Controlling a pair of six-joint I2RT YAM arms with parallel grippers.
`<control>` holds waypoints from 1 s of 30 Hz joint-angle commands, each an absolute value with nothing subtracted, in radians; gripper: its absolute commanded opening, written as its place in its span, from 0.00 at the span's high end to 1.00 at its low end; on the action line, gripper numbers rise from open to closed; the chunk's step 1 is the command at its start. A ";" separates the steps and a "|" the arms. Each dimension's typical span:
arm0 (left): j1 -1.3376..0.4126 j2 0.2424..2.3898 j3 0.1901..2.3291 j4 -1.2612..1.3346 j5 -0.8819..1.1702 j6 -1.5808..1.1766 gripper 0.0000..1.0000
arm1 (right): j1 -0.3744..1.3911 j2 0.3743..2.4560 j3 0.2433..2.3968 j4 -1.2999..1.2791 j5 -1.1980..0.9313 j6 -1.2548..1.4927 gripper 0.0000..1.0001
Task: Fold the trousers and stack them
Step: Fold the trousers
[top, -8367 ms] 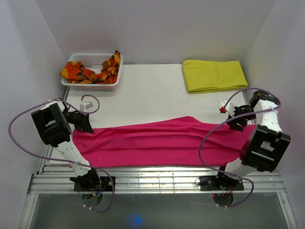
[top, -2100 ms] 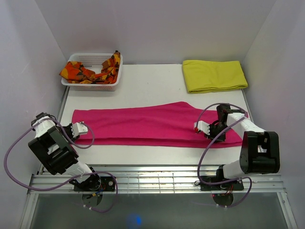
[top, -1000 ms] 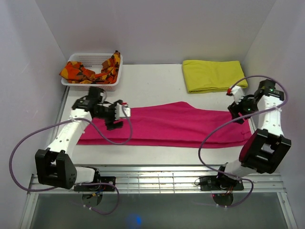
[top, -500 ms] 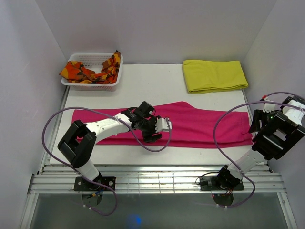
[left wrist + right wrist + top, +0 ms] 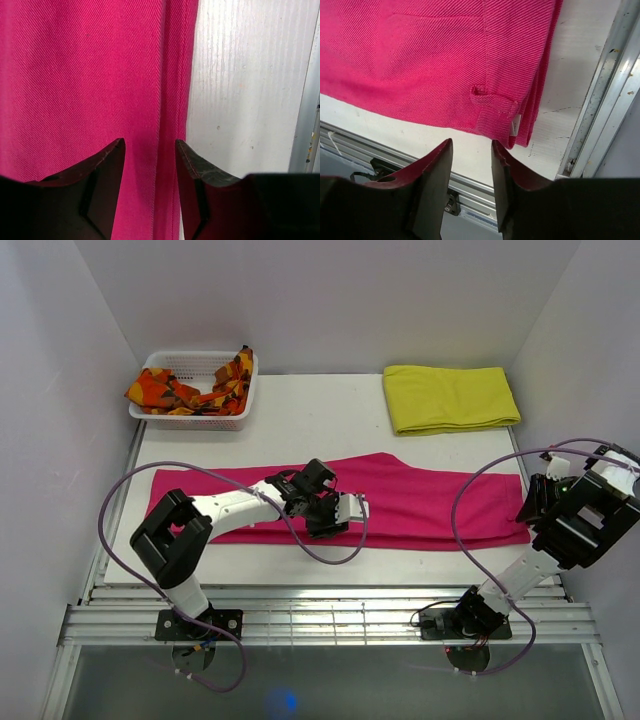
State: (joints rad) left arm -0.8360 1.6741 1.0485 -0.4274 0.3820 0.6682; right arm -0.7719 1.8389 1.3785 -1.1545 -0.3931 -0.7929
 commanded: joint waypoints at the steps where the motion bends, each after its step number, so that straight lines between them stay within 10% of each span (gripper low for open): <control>1: -0.842 1.677 1.054 -0.443 0.419 0.664 0.44 | -0.798 1.865 1.424 -1.203 -0.434 -0.795 0.56; 11: -0.845 1.718 1.071 -0.439 0.391 0.669 0.73 | -0.796 1.894 1.391 -1.184 -0.388 -0.776 0.67; 15: -0.844 1.713 1.066 -0.439 0.394 0.664 0.73 | -0.802 1.876 1.405 -1.141 -0.333 -0.756 0.41; 26: -0.845 1.724 1.060 -0.440 0.394 0.666 0.74 | -0.810 1.905 1.401 -1.094 -0.299 -0.741 0.39; 30: -0.845 1.727 1.063 -0.440 0.393 0.670 0.89 | -0.810 1.933 1.393 -1.060 -0.325 -0.730 0.42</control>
